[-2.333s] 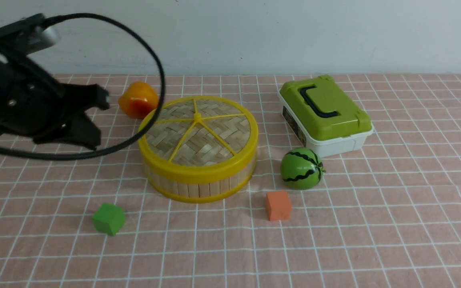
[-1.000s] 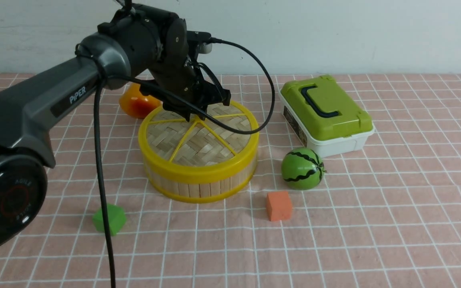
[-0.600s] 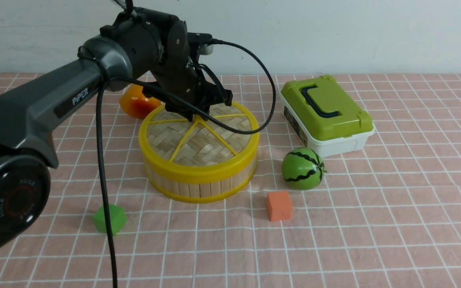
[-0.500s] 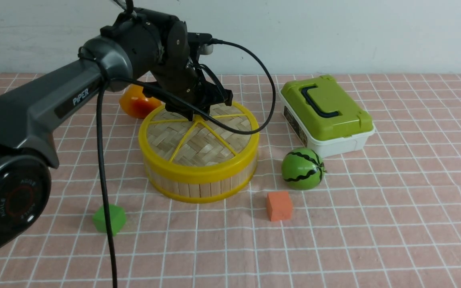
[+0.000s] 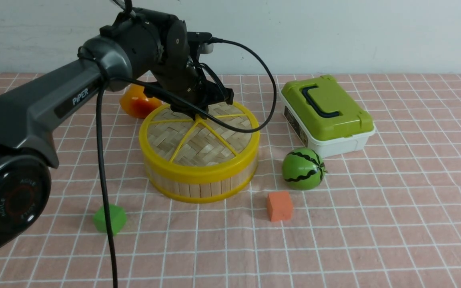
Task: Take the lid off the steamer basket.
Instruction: Use the left arm to lift the lid of the steamer, then use the left arm to place the steamer lid on the table
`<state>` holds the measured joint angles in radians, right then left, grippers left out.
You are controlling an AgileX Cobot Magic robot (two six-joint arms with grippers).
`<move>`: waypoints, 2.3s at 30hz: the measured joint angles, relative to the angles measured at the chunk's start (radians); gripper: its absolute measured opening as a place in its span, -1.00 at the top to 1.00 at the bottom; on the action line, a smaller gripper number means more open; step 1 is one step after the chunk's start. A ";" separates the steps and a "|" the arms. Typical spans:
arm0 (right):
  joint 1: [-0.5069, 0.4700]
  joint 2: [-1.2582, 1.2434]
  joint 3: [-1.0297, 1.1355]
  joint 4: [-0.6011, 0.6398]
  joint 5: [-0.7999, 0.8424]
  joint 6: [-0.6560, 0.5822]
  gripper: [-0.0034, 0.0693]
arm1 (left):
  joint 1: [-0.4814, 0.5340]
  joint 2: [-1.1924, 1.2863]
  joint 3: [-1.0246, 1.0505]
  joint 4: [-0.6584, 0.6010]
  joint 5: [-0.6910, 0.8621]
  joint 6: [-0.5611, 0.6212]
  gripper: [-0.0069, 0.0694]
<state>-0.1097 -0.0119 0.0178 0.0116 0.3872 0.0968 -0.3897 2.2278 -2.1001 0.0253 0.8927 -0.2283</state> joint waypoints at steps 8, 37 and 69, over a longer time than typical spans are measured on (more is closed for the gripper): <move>0.000 0.000 0.000 0.000 0.000 0.000 0.24 | 0.000 0.004 -0.171 -0.008 0.144 0.001 0.54; 0.000 0.000 0.000 0.000 0.000 0.000 0.24 | 0.337 -0.225 0.256 0.155 0.024 -0.050 0.54; 0.000 0.000 0.000 0.000 0.000 0.000 0.24 | 0.339 -0.184 0.438 0.230 -0.260 -0.241 0.00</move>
<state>-0.1097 -0.0119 0.0178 0.0116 0.3872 0.0968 -0.0505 2.0439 -1.6621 0.2554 0.6324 -0.4688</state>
